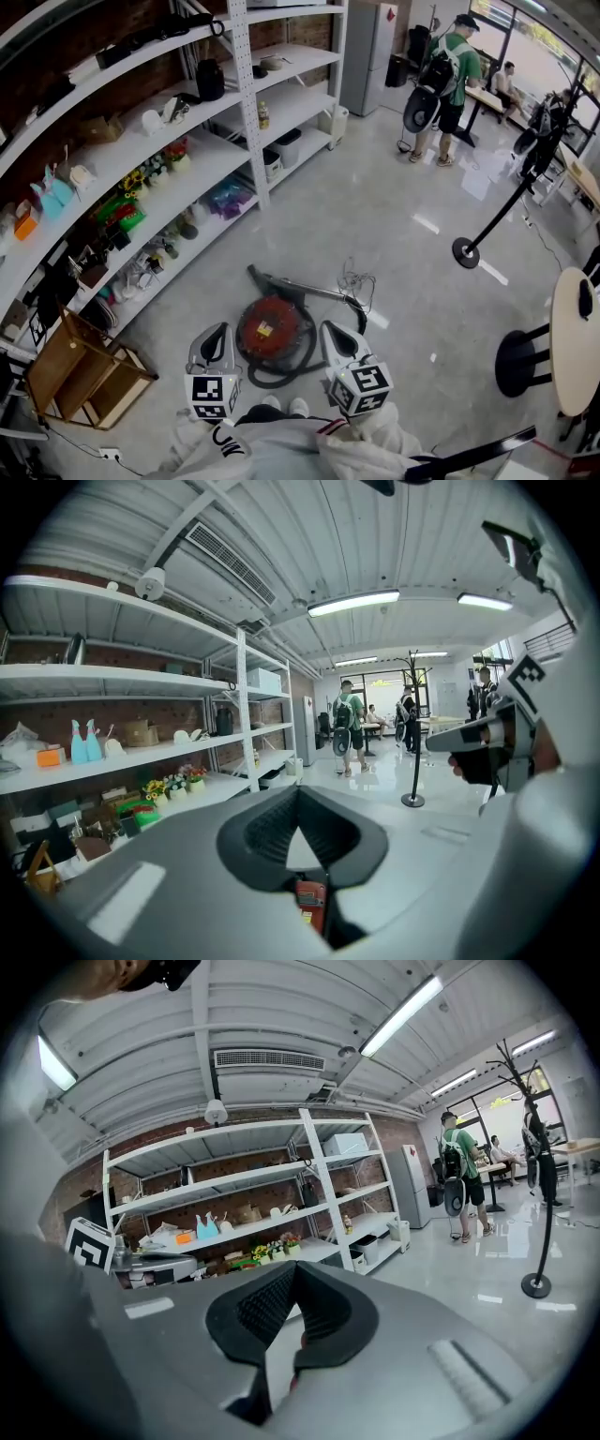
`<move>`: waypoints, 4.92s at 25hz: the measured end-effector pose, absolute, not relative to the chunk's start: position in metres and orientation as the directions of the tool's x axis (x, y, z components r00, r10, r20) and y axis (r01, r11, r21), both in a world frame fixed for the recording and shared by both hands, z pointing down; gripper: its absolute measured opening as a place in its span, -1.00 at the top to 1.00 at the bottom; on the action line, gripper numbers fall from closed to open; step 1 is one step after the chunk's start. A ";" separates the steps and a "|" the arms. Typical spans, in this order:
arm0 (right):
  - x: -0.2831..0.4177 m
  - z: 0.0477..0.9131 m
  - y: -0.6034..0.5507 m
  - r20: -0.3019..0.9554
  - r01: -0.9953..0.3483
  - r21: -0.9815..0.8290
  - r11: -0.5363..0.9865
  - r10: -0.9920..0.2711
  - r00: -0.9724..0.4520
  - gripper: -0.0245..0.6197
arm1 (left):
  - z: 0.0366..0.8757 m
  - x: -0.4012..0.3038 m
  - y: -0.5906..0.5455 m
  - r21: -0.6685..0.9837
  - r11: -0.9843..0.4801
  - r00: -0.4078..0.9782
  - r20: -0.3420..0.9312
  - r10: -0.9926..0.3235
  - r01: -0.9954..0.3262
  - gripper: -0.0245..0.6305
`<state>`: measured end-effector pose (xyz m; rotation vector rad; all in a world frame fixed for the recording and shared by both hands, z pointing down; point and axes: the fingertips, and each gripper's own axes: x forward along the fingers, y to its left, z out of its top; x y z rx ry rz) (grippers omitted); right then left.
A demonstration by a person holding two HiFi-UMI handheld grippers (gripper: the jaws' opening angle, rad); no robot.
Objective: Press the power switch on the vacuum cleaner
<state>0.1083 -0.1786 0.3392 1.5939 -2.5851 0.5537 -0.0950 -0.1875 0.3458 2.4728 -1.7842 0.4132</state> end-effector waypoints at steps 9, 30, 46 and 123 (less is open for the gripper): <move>0.110 0.335 -0.167 0.211 -0.871 -0.269 0.411 -0.857 -0.469 0.92 | 0.350 -0.091 -0.175 -0.083 -0.330 0.301 0.253 -0.920 -0.940 0.93; 0.063 0.329 -0.079 0.236 -0.899 -0.229 0.374 -0.874 -0.424 0.92 | 0.350 -0.125 -0.098 -0.044 -0.395 0.376 0.232 -0.897 -0.917 0.93; 0.036 0.336 0.028 0.221 -0.924 -0.231 0.306 -0.908 -0.356 0.92 | 0.351 -0.164 0.010 -0.055 -0.430 0.410 0.215 -0.886 -0.901 0.93; 0.049 0.334 0.093 0.233 -0.891 -0.240 0.385 -0.868 -0.438 0.93 | 0.330 -0.117 0.089 -0.049 -0.409 0.393 0.192 -0.899 -0.911 0.93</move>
